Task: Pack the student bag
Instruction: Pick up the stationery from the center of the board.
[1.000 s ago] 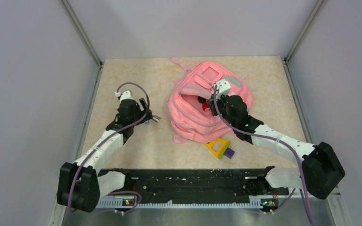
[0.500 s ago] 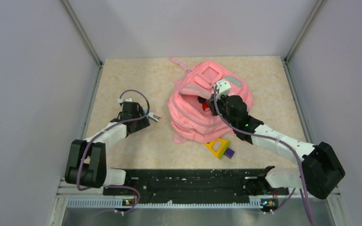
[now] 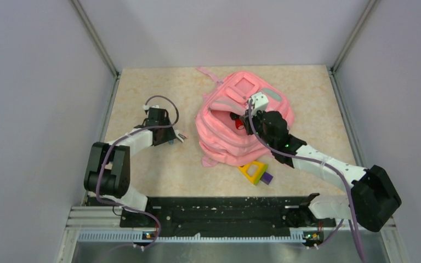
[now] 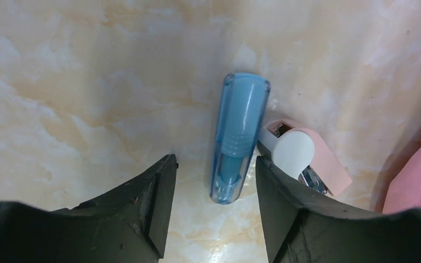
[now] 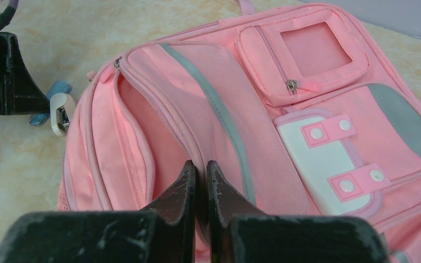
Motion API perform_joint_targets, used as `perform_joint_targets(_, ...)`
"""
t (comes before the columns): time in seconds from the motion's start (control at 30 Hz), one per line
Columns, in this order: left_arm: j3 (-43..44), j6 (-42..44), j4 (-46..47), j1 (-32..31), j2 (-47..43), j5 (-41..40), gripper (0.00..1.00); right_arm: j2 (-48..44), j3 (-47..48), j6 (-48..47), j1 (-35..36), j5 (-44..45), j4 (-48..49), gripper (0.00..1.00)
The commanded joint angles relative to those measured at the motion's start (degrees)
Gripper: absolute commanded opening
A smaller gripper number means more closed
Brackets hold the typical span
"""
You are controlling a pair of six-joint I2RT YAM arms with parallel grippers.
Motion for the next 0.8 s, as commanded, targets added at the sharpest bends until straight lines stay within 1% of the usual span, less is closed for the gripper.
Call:
perform_joint_targets(0.0,3.7,1.8,-1.9,-2.3,3.0,-2.9,0.59,-1.1,0.4,0.2,-0.2,2.4,5.1,0.00)
perform_joint_targets(0.1,6.3,2.4,-5.1,-5.0,4.4,-8.0,0.55,-1.0,0.4,0.4,-0.2,2.0,5.2,0.00)
perform_joint_targets(0.2,7.1,2.3,-5.6,-5.7,5.7,-8.4,0.50,-1.0,0.2,0.7,-0.2,1.8,5.6,0.00)
perform_joint_targets(0.3,8.6,1.6,-8.1,-5.7,8.0,-9.0,0.45,-1.0,0.2,0.8,-0.2,1.6,5.4,0.00)
perform_joint_targets(0.37,8.9,1.1,-8.5,-5.7,9.2,-8.3,0.39,-1.3,-0.1,0.8,-0.2,1.6,5.5,0.00)
perform_joint_targets(0.47,8.1,-0.1,-8.0,-5.7,9.4,-8.0,0.28,-1.9,-0.5,0.7,-0.3,2.0,5.4,0.00)
perform_joint_targets(0.57,6.3,-0.9,-6.8,-5.7,7.1,-8.0,0.20,-2.3,-0.8,0.6,-0.2,2.1,5.2,0.00)
perform_joint_targets(0.67,4.3,-1.0,-6.2,-5.7,2.5,-9.1,0.13,-2.6,-0.9,0.7,-0.2,2.1,5.1,0.00)
perform_joint_targets(0.77,2.4,-1.0,-6.2,-5.7,-4.4,-9.0,0.12,-3.1,-0.7,0.7,-0.3,2.0,4.7,0.00)
